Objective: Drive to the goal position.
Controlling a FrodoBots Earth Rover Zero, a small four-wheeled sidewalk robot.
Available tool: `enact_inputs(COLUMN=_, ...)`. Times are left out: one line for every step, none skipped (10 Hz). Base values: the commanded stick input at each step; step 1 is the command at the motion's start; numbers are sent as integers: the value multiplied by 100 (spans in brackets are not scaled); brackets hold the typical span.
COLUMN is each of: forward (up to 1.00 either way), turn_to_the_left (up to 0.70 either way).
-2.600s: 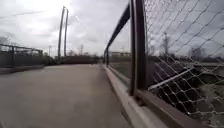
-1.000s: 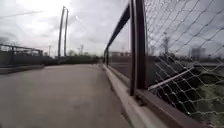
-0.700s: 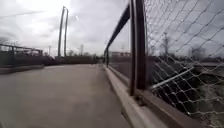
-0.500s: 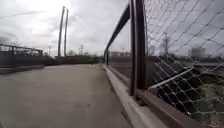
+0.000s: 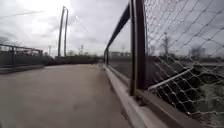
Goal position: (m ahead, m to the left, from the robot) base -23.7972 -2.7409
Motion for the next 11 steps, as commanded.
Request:
enact_inputs(forward=4, turn_to_the_left=0)
enact_inputs(forward=5, turn_to_the_left=0)
enact_inputs(forward=4, turn_to_the_left=0)
enact_inputs(forward=4, turn_to_the_left=0)
enact_inputs(forward=4, turn_to_the_left=0)
enact_inputs(forward=4, turn_to_the_left=0)
enact_inputs(forward=5, turn_to_the_left=0)
enact_inputs(forward=4, turn_to_the_left=0)
enact_inputs(forward=4, turn_to_the_left=0)
enact_inputs(forward=5, turn_to_the_left=0)
enact_inputs(forward=4, turn_to_the_left=0)
